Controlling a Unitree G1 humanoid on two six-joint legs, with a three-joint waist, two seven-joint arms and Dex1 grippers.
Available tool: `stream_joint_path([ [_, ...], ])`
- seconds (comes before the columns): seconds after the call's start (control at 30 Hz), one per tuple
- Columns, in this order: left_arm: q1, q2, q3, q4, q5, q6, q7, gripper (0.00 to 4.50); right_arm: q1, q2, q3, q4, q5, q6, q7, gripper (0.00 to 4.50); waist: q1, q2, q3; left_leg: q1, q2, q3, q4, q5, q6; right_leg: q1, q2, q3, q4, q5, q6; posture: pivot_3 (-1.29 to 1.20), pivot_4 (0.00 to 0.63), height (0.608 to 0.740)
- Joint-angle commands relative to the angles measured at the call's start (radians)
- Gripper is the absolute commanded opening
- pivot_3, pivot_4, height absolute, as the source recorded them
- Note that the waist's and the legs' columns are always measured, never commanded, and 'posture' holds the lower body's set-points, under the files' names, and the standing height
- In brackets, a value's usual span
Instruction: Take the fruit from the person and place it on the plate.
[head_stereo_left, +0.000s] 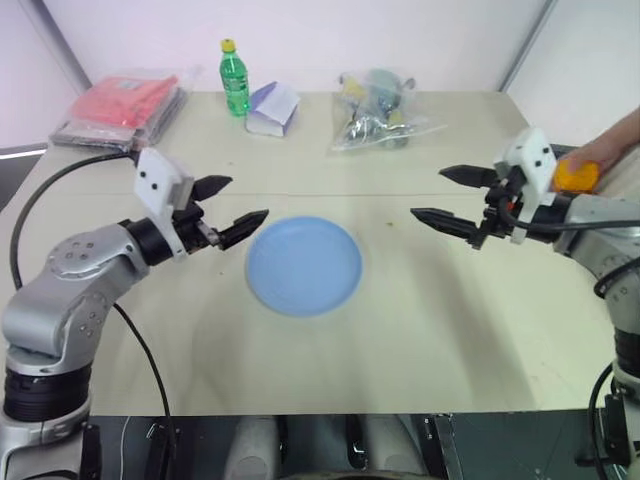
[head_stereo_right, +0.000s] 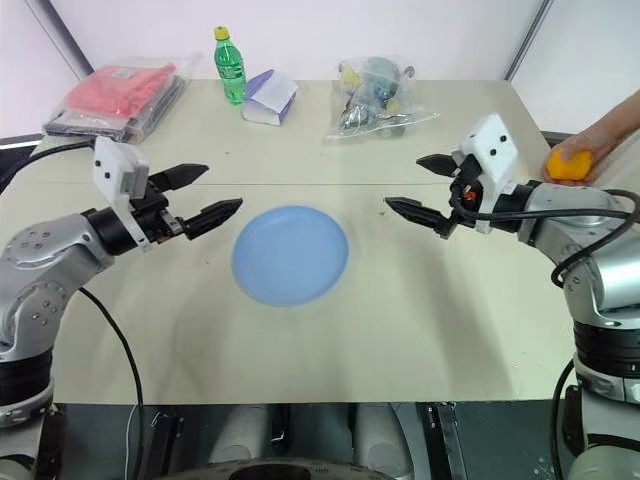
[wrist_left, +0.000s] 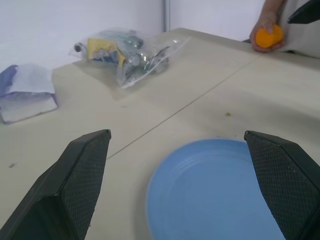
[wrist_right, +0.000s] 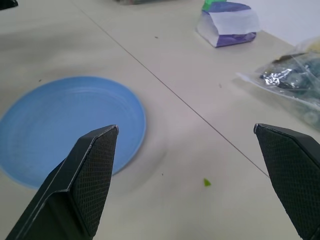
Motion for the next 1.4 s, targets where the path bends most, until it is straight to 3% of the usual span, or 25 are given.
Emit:
stream_joint_path([
  [0.03, 0.013, 0.009, 0.043, -0.045, -0.020, -0.002, 0.007, 4.50, -0.004, -0.017, -0.034, -0.026, 0.013, -0.007, 0.000, 4.44, 0.000, 0.000, 0.000, 0.000, 0.000, 0.000, 0.000, 0.000, 0.000, 0.000, 0.000, 0.000, 0.000, 0.000, 0.000, 0.00, 0.150, 0.731],
  [1.4, 0.012, 0.021, 0.044, -0.069, -0.040, 0.014, 0.044, 4.50, 0.013, -0.010, -0.013, -0.036, 0.012, -0.005, -0.002, 4.44, 0.000, 0.000, 0.000, 0.000, 0.000, 0.000, 0.000, 0.000, 0.000, 0.000, 0.000, 0.000, 0.000, 0.000, 0.000, 0.00, 0.150, 0.731],
])
